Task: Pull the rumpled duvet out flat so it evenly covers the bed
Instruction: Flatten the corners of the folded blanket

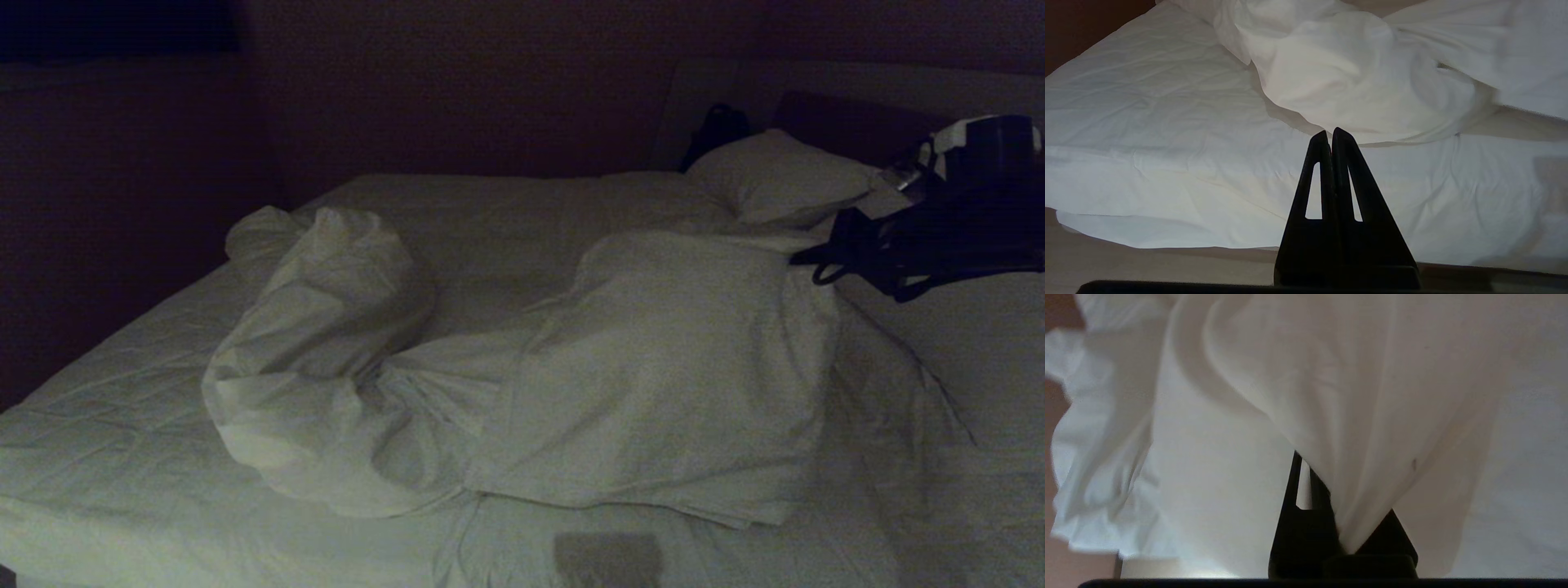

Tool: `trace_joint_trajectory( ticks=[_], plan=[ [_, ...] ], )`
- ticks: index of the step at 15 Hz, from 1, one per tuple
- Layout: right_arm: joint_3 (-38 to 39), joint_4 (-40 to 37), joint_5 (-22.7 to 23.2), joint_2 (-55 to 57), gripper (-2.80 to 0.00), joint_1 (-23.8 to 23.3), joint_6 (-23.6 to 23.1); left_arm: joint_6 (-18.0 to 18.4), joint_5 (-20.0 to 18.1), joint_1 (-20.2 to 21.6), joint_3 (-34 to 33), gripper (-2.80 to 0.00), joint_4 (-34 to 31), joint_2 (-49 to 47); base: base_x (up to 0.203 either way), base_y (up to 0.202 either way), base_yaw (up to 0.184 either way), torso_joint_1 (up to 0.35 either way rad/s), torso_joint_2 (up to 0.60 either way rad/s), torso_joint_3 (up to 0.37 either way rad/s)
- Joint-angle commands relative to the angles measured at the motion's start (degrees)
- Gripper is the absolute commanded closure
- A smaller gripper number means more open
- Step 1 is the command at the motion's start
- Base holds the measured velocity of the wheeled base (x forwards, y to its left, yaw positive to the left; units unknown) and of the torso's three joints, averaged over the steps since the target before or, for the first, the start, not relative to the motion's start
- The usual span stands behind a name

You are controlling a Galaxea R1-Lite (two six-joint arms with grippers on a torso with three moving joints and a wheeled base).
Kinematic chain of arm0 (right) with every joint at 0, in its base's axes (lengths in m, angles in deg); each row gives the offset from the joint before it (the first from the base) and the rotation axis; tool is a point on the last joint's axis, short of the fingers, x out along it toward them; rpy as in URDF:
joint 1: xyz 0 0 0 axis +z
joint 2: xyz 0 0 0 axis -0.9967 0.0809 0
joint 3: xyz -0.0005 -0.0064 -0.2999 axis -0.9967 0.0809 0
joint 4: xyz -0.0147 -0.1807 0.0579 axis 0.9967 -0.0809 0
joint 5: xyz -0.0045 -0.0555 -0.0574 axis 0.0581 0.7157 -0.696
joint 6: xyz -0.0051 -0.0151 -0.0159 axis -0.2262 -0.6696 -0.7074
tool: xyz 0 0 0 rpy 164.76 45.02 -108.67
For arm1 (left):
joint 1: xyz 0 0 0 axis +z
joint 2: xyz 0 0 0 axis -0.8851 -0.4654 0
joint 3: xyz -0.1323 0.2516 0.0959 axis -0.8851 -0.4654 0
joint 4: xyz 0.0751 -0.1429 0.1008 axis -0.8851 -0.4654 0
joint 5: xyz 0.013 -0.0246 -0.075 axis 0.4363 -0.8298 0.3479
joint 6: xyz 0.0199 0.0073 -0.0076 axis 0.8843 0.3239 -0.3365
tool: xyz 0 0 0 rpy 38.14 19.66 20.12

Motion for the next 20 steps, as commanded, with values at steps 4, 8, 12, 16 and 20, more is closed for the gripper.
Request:
trace_joint_trajectory(
  ticks=[4,8,12,16,20],
  plan=[
    [-1.7,-4.7,0.2,1.7,0.0,-6.3,0.1,0.0,0.0,0.0,0.0,0.0,0.0,0.0,0.0,0.0,0.0,0.0,0.0,0.0],
    [-1.8,-10.5,0.1,1.2,0.0,-8.9,-1.9,0.0,0.0,0.0,0.0,0.0,0.0,0.0,0.0,0.0,0.0,0.0,0.0,0.0],
    [-1.4,-13.3,0.1,1.7,0.0,-11.6,-4.6,0.0,0.0,0.0,0.0,0.0,0.0,0.0,0.0,0.0,0.0,0.0,0.0,0.0],
    [-1.2,-17.5,-1.4,1.2,0.0,-13.9,-9.8,0.0,0.0,0.0,0.0,0.0,0.0,0.0,0.0,0.0,0.0,0.0,0.0,0.0],
    [-0.4,-20.9,-5.5,1.2,0.0,-15.0,-14.9,0.0,0.0,0.0,0.0,0.0,0.0,0.0,0.0,0.0,0.0,0.0,0.0,0.0]
  ],
)
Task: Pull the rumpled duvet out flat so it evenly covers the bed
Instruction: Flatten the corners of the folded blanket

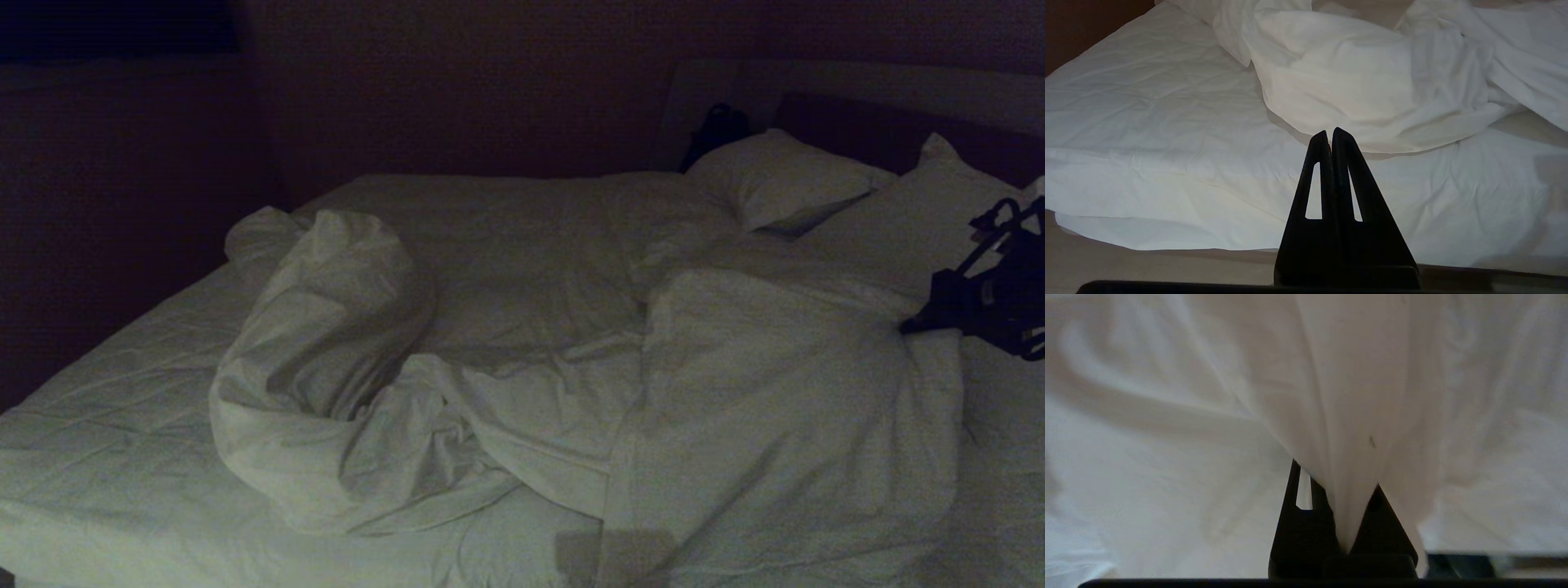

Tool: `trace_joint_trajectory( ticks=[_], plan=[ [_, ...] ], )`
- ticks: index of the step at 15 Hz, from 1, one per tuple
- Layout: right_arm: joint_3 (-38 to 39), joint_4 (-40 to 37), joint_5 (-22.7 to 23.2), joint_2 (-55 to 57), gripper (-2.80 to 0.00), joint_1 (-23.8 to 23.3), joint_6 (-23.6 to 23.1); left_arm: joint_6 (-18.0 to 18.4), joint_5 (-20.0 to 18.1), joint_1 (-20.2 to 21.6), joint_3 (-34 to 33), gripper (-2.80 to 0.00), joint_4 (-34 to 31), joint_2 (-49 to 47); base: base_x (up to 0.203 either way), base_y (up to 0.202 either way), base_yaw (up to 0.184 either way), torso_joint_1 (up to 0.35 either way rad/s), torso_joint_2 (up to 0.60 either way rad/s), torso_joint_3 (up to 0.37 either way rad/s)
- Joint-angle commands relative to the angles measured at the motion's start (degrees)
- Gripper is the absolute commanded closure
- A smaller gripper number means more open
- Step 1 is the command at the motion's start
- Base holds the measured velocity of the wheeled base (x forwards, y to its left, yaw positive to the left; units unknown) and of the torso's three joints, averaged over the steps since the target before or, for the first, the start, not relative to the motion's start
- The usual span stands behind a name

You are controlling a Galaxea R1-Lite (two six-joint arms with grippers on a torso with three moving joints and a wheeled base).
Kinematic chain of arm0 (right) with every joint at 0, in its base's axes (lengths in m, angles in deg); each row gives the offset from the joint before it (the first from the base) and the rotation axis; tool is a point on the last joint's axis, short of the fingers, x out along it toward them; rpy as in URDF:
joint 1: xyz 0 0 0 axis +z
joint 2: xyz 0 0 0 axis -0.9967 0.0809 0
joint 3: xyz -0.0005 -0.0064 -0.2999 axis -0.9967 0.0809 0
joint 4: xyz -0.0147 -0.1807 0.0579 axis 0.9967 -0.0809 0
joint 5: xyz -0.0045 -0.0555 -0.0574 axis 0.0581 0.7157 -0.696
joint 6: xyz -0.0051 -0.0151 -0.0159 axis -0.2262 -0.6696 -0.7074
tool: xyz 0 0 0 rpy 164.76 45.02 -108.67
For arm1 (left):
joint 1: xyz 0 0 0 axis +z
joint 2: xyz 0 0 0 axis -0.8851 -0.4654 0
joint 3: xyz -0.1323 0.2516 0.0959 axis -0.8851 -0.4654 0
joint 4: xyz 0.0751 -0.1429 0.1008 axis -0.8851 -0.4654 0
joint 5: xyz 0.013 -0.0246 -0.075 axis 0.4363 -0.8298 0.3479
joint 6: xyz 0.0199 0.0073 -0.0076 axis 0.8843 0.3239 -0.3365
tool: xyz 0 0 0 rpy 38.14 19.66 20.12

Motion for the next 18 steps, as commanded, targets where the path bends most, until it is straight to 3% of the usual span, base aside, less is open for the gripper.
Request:
trace_joint_trajectory(
  ticks=[1,5,10,18],
  plan=[
    [0.8,-1.7,-1.2,0.2,0.0,-0.1,-3.0,0.0,0.0,0.0,0.0,0.0,0.0,0.0,0.0,0.0,0.0,0.0,0.0,0.0],
    [1.1,-1.7,-1.5,1.3,0.0,-0.1,-3.1,0.0,0.0,0.0,0.0,0.0,0.0,0.0,0.0,0.0,0.0,0.0,0.0,0.0],
    [2.2,-1.5,-9.2,3.4,0.0,-0.1,-4.1,0.0,0.0,0.0,0.0,0.0,0.0,0.0,0.0,0.0,0.0,0.0,0.0,0.0],
    [2.3,-1.5,-8.6,3.9,0.0,-0.1,-3.7,0.0,0.0,0.0,0.0,0.0,0.0,0.0,0.0,0.0,0.0,0.0,0.0,0.0]
  ],
)
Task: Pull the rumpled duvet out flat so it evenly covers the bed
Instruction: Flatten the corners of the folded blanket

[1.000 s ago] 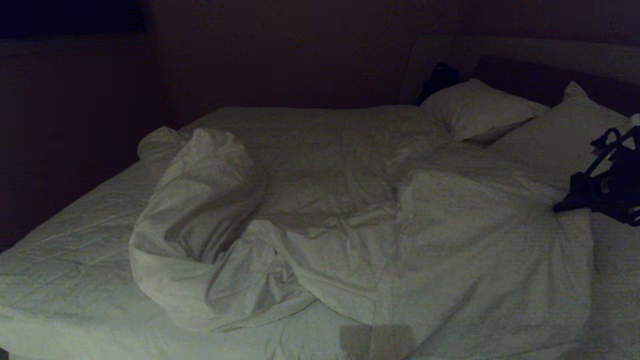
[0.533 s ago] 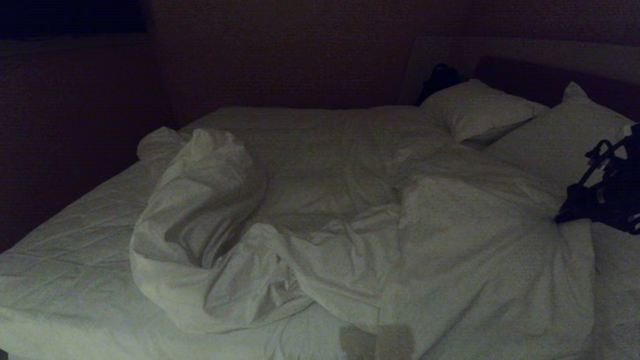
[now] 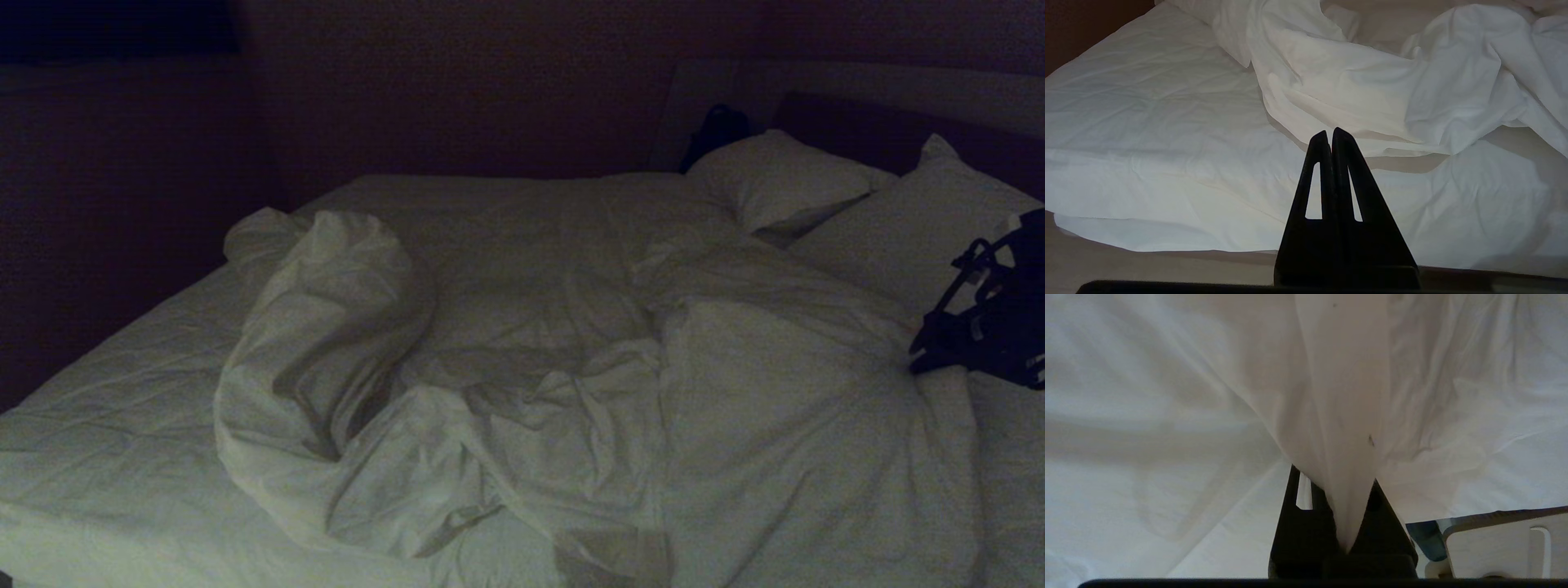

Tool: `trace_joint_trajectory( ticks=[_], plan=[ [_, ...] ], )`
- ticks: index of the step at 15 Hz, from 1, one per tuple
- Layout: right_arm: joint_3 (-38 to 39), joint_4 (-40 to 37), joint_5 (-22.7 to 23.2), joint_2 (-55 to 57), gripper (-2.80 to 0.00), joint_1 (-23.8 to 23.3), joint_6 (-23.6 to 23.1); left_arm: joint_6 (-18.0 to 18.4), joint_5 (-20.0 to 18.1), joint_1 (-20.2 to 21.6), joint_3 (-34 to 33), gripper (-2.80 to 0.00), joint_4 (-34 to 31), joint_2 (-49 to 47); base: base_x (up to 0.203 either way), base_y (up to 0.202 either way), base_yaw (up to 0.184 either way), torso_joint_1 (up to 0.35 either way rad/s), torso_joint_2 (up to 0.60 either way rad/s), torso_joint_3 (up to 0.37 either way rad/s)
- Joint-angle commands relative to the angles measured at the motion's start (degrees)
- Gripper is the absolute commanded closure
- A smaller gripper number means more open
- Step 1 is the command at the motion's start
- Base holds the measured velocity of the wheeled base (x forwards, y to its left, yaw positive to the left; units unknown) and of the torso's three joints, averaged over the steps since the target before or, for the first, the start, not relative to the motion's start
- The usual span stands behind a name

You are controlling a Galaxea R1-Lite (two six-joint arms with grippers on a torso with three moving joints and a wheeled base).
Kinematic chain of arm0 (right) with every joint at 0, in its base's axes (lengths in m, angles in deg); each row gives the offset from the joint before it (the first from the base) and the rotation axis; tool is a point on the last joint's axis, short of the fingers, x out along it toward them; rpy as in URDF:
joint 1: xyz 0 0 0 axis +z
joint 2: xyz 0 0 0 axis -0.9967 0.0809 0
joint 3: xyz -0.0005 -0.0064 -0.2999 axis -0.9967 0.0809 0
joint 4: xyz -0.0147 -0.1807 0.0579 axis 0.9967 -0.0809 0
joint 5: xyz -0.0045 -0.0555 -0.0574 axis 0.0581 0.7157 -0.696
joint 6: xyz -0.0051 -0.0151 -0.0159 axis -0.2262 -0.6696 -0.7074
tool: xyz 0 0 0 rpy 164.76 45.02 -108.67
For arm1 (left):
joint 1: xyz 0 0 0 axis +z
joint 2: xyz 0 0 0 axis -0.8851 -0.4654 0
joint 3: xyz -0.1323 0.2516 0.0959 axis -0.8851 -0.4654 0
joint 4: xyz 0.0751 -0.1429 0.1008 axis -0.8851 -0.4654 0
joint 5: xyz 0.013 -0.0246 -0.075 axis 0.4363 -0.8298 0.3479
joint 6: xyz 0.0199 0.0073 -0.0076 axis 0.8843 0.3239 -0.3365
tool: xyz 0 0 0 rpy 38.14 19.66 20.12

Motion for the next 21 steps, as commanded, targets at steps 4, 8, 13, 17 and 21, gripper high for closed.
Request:
trace_joint_trajectory(
  ticks=[4,8,13,17,21],
  plan=[
    [-0.1,-0.2,0.3,0.7,0.0,0.1,0.1,0.0,0.0,0.0,0.0,0.0,0.0,0.0,0.0,0.0,0.0,0.0,0.0,0.0],
    [-0.3,0.0,0.2,0.4,-2.8,0.2,0.3,0.0,0.0,0.0,0.0,0.0,0.0,0.0,0.0,0.0,0.0,0.0,0.0,0.0],
    [1.7,-1.2,1.6,-1.9,-2.8,0.1,0.1,0.0,0.0,0.0,0.0,0.0,0.0,0.0,0.0,0.0,0.0,0.0,0.0,0.0],
    [8.0,-1.1,4.7,-7.3,-2.8,-0.2,-0.8,0.0,0.0,0.0,0.0,0.0,0.0,0.0,0.0,0.0,0.0,0.0,0.0,0.0],
    [17.0,-1.1,9.5,-13.7,-2.8,-3.5,-4.2,0.0,0.0,0.0,0.0,0.0,0.0,0.0,0.0,0.0,0.0,0.0,0.0,0.0]
  ],
)
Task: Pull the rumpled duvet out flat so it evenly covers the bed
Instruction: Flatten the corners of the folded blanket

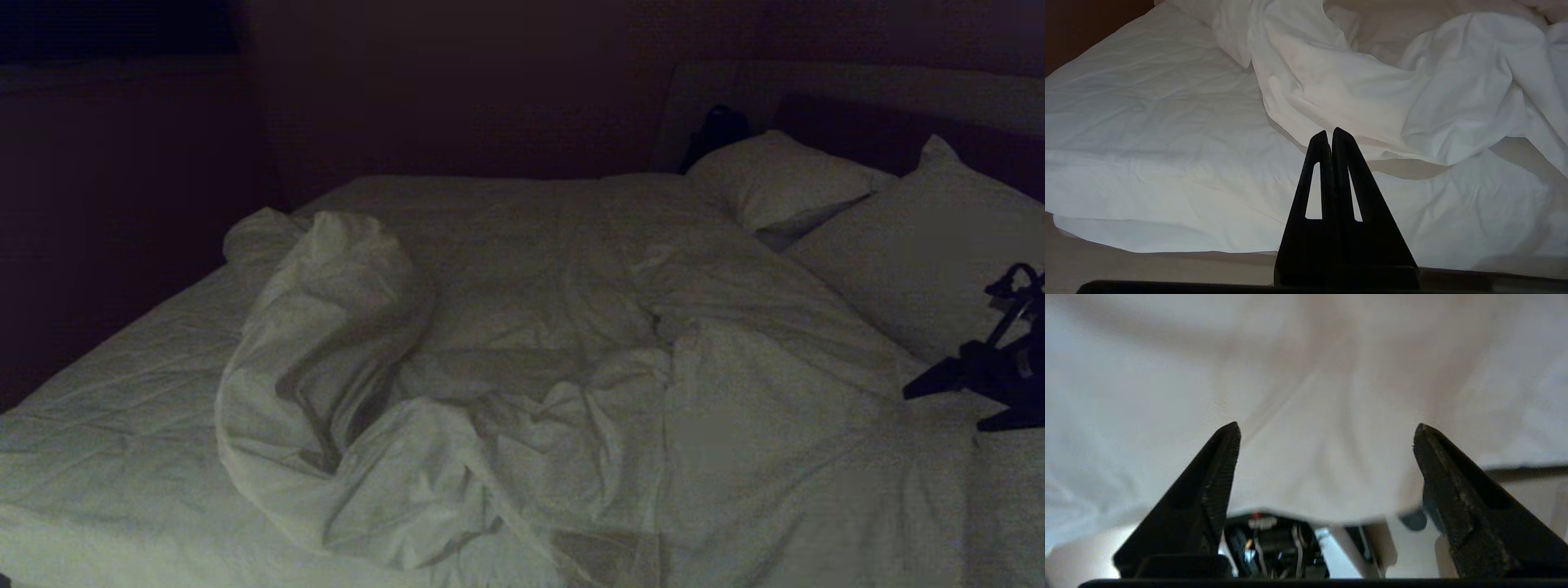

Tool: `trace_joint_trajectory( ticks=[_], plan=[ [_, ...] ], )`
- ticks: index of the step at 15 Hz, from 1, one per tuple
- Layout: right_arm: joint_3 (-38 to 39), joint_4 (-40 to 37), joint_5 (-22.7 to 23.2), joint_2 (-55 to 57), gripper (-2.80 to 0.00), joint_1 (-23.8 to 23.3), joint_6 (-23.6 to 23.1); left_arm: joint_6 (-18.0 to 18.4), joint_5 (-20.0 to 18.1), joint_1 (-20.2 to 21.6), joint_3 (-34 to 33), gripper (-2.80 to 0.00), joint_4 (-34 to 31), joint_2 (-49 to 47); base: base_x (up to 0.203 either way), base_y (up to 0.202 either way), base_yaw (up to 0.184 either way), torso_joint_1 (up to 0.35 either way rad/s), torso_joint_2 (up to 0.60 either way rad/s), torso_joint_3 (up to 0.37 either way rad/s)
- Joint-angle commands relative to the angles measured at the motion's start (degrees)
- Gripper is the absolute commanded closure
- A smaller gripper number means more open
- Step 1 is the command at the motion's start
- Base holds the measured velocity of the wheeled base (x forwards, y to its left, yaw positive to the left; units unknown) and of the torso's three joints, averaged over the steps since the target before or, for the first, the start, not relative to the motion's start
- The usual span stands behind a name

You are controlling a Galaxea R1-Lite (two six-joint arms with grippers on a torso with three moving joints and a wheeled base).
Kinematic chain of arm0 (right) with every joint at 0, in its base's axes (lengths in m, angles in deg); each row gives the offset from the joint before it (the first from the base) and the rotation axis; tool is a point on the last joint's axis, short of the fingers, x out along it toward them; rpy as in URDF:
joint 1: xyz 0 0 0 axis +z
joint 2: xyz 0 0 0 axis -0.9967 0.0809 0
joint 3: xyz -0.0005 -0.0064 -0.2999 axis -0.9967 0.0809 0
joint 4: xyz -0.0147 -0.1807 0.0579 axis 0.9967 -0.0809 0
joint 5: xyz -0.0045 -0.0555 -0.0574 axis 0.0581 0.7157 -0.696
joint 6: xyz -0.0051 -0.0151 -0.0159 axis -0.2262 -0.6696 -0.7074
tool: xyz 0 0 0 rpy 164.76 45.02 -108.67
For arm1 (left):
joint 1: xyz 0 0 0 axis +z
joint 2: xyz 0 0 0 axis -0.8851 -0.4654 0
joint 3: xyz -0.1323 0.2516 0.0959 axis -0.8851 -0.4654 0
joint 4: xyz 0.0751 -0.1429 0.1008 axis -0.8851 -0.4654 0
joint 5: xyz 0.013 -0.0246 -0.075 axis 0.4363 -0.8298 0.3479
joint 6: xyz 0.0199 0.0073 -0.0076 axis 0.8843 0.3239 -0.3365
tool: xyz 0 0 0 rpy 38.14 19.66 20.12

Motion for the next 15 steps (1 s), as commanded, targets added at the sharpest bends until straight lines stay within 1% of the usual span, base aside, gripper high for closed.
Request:
trace_joint_trajectory(
  ticks=[1,6,10,11,14,15],
  plan=[
    [4.5,-0.2,4.1,-4.9,-2.8,-2.1,-2.0,0.0,0.0,0.0,0.0,0.0,0.0,0.0,0.0,0.0,0.0,0.0,0.0,0.0],
    [14.7,0.2,9.4,-13.1,-2.8,-9.3,-7.7,0.0,0.0,0.0,0.0,0.0,0.0,0.0,0.0,0.0,0.0,0.0,0.0,0.0],
    [20.9,0.3,14.2,-13.5,-2.8,-16.5,-12.4,0.0,0.0,0.0,0.0,0.0,0.0,0.0,0.0,0.0,0.0,0.0,0.0,0.0],
    [22.5,0.3,16.0,-13.3,-2.8,-18.4,-14.0,0.0,0.0,0.0,0.0,0.0,0.0,0.0,0.0,0.0,0.0,0.0,0.0,0.0],
    [26.2,0.4,20.7,-11.4,-2.8,-23.8,-20.9,0.0,0.0,0.0,0.0,0.0,0.0,0.0,0.0,0.0,0.0,0.0,0.0,0.0],
    [26.6,0.5,21.7,-10.2,0.0,-24.8,-22.0,0.0,0.0,0.0,0.0,0.0,0.0,0.0,0.0,0.0,0.0,0.0,0.0,0.0]
  ],
)
